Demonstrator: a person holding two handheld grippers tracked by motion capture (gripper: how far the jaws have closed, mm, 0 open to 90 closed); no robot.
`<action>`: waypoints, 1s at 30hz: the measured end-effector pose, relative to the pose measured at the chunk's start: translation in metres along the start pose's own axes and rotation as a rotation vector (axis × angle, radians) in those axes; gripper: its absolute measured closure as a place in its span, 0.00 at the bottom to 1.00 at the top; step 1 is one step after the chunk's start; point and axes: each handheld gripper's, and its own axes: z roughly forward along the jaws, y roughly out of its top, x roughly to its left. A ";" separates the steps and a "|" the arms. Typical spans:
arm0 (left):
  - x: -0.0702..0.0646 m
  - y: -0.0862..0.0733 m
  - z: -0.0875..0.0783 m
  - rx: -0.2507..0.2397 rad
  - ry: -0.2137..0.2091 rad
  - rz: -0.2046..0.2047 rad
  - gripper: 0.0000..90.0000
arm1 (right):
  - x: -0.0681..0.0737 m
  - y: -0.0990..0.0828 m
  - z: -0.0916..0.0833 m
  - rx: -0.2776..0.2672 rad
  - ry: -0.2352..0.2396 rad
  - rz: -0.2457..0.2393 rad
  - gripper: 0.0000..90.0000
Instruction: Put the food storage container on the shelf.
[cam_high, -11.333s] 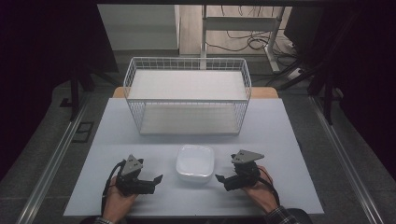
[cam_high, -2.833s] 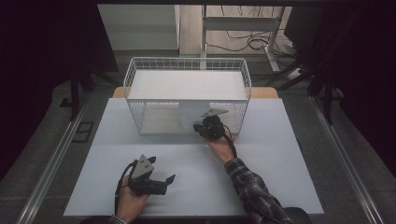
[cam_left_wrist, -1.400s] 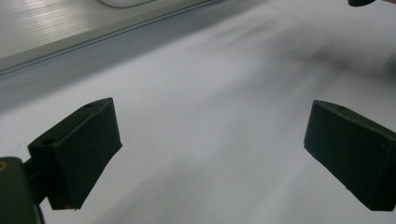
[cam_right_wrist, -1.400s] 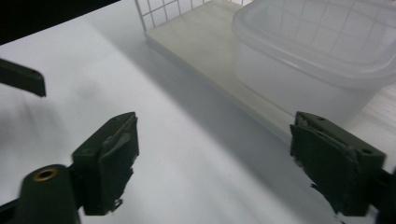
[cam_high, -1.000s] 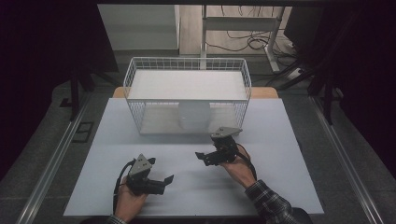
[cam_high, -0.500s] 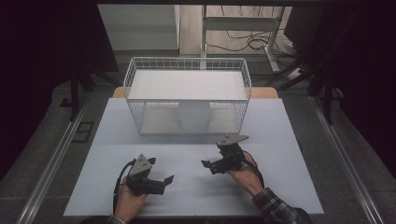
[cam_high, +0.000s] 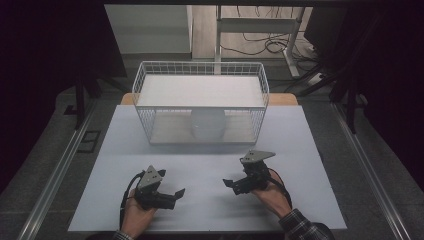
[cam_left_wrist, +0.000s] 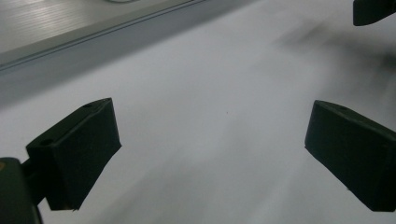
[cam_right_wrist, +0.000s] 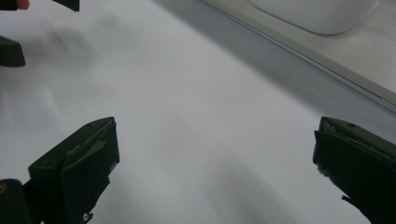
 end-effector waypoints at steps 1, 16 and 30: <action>0.001 -0.001 -0.002 -0.003 0.006 -0.004 0.03 | 0.000 -0.001 -0.002 0.001 -0.004 -0.001 0.00; 0.009 -0.017 -0.040 -0.053 0.078 -0.045 0.03 | -0.005 -0.020 -0.027 -0.020 -0.043 0.039 0.00; 0.016 -0.026 -0.057 -0.041 0.153 -0.033 0.03 | -0.008 -0.041 -0.062 -0.052 -0.113 0.077 0.00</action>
